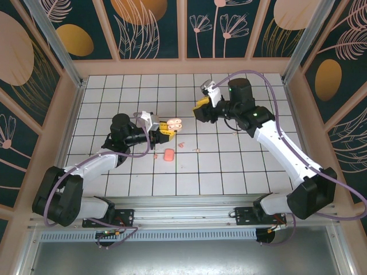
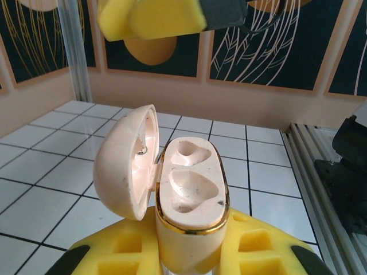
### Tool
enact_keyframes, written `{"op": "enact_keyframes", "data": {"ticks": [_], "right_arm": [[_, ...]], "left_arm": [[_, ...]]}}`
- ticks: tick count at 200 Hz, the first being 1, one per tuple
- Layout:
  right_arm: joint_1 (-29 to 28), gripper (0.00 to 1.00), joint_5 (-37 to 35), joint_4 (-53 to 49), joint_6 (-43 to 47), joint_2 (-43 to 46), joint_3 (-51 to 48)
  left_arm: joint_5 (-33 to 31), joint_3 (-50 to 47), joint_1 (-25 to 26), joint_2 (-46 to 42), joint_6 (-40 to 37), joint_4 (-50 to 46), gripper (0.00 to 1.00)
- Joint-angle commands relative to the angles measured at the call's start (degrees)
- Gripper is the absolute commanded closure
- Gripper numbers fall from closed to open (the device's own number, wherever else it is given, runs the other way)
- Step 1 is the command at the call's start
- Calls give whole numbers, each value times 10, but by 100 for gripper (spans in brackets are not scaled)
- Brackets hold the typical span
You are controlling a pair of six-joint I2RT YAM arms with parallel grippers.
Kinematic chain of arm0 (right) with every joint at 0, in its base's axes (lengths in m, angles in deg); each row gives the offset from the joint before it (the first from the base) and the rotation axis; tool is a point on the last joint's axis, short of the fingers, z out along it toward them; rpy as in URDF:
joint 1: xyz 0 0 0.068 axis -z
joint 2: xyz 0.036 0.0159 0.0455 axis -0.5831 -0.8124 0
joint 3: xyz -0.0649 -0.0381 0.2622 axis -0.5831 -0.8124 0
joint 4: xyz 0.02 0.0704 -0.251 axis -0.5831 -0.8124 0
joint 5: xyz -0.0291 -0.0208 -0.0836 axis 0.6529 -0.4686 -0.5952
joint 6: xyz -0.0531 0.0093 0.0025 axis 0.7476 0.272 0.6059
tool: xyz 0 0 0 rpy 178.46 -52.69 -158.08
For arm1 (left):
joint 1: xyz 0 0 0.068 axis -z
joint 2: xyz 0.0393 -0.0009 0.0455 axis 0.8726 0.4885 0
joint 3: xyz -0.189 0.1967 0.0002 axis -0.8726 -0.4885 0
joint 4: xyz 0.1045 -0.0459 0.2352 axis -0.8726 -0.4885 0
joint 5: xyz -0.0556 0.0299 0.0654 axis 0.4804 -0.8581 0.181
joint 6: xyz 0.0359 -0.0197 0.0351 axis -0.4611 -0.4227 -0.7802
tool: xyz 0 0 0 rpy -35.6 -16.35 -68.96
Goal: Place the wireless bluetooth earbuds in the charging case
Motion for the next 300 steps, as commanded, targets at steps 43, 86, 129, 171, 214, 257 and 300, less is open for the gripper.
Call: {"op": "enact_keyframes", "data": {"ticks": [43,86,129,171,214,257,300], "right_arm": [[102,59,-125,-192,-242,-112,39],[139,58,-175,-249,-259,-187,59],[176,58,-202,-237,-221,-256,78],[204,57,-173,-197,-192,-320,95],[212,57,-173,-191,-168,-372,111],[215,56,-163,-185,-158,-401,111],[215,56,-201,-210,-150,-394,90]], "left_arm": [[-9,-2,2,22,11,33,85],[-16,-2,2,25,4,21,85],[-20,0,2,30,4,17,85],[-23,5,2,39,2,12,85],[-26,12,3,44,-9,-5,85],[-24,20,2,54,-5,-6,85],[-24,24,3,58,0,-4,84]]}}
